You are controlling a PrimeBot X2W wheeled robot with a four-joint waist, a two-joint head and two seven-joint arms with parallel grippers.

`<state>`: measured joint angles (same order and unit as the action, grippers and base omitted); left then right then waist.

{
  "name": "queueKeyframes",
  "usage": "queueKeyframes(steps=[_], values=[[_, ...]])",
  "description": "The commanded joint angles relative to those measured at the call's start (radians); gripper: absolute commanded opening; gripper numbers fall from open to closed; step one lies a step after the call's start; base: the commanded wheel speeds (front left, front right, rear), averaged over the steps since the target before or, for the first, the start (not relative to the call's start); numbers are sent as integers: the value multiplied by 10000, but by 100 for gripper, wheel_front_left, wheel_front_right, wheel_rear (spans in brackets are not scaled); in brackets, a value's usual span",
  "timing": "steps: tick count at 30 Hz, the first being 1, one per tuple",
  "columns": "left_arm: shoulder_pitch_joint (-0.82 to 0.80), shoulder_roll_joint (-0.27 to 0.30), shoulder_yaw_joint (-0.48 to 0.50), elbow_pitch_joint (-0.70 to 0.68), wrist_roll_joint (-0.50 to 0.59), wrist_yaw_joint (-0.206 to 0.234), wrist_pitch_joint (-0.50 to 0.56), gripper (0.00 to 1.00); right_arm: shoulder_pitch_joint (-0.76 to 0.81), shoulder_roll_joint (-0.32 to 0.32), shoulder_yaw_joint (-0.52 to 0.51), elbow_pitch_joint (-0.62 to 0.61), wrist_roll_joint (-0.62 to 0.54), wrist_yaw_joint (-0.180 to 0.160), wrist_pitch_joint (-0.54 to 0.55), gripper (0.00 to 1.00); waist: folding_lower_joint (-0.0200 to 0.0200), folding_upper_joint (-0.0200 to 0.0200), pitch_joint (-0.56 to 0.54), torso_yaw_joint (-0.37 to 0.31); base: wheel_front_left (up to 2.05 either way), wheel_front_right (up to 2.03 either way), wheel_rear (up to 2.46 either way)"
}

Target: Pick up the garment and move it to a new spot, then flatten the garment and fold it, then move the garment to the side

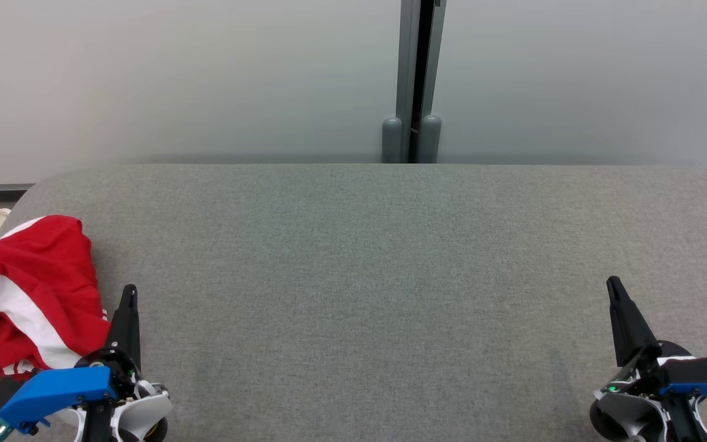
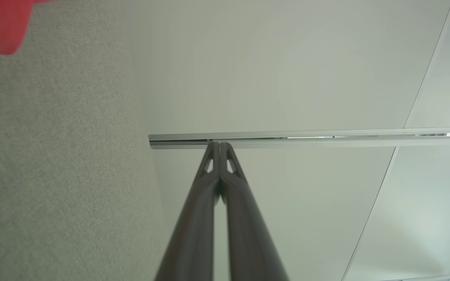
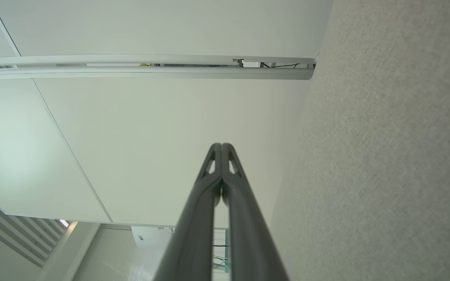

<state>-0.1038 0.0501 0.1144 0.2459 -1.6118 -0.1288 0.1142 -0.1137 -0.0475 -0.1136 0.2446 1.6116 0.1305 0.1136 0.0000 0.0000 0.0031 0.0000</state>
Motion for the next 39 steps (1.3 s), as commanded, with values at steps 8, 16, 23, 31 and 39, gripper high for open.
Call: queueKeyframes(steps=[8, 16, 23, 31, 39], values=[[-87, 1, 10, -49, -25, -40, 31, 0, 110, -52, -16, -35, 29, 4, 41, 0, 0, 0, 0, 0, 0, 0, 0], [-87, 1, 10, -49, -25, -40, 30, 0, 111, -52, -16, -35, 29, 4, 41, 0, 0, 0, 0, 0, 0, 0, 0], [95, 5, -59, 263, 164, 1, -182, 100, -28, 0, 140, 152, -157, -3, -117, 100, 1, 0, 11, -1, 0, 0, 0], [-96, 225, -363, 432, 1144, -2, -604, 100, -241, -299, 716, 252, -858, -2, -594, 100, 1, 0, 28, -6, 0, 0, 0], [-141, 401, -689, 582, 2680, -4, -965, 100, -389, -429, 952, 368, -2163, -1, -960, 100, 1, 0, 53, -15, 0, 0, 0]])
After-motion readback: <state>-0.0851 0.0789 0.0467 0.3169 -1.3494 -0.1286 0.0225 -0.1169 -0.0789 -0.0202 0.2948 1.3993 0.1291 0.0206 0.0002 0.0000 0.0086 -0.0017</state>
